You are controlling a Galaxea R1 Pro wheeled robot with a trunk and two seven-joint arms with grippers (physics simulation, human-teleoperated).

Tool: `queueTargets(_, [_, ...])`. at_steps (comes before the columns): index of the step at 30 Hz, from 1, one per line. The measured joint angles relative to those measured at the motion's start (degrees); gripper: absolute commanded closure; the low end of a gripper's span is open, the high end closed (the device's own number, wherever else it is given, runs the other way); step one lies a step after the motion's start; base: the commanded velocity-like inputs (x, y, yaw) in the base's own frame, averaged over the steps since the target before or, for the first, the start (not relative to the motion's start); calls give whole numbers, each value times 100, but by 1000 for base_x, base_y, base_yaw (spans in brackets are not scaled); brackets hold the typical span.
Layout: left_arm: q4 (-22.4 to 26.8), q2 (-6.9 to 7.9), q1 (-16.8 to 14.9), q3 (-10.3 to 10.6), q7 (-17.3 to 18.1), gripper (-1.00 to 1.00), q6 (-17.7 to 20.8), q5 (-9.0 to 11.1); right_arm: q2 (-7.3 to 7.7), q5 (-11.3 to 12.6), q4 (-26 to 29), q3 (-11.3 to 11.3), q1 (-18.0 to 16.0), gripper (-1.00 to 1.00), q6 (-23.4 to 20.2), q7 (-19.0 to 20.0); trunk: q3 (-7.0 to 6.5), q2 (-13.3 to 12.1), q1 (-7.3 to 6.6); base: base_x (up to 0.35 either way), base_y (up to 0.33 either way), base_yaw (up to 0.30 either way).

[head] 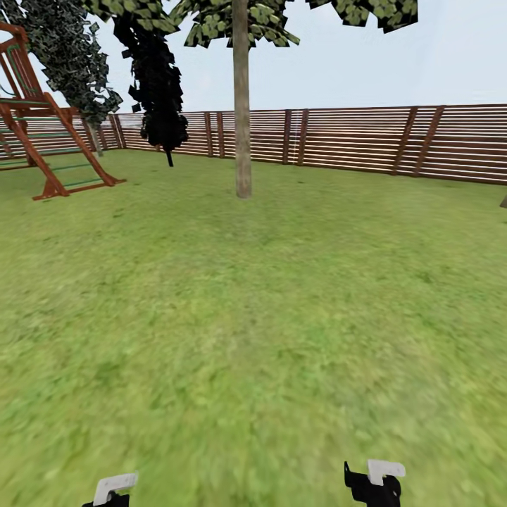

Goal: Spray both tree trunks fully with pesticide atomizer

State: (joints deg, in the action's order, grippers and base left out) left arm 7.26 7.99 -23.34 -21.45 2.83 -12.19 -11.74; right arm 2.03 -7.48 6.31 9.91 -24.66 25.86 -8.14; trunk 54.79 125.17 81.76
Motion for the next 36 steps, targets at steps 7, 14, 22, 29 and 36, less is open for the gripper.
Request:
queueTargets(7, [0, 0, 0, 2, 0, 100, -1, 2, 0, 0, 0, 0, 0, -100, 0, 0, 0, 0, 0, 338, 0, 0])
queueTargets(14, [0, 0, 0, 2, 0, 100, -1, 0, 0, 0, 0, 0, 0, -100, 0, 0, 0, 0, 0, 338, 0, 0])
queueTargets(22, [0, 0, 0, 2, 0, 100, -1, 1, 0, 0, -1, 0, 0, -100, 2, 0, 0, 0, 0, 338, 0, 0])
queueTargets(29, [0, 0, 0, -1, 0, 100, -1, 1, 0, 0, 0, 0, 0, -100, 0, 0, 0, 0, 0, 338, 0, 0])
queueTargets(36, [0, 0, 0, 0, 0, 100, -1, 0, 0, 0, 0, 0, 0, -100, 0, 0, 0, 0, 0, 338, 0, 0])
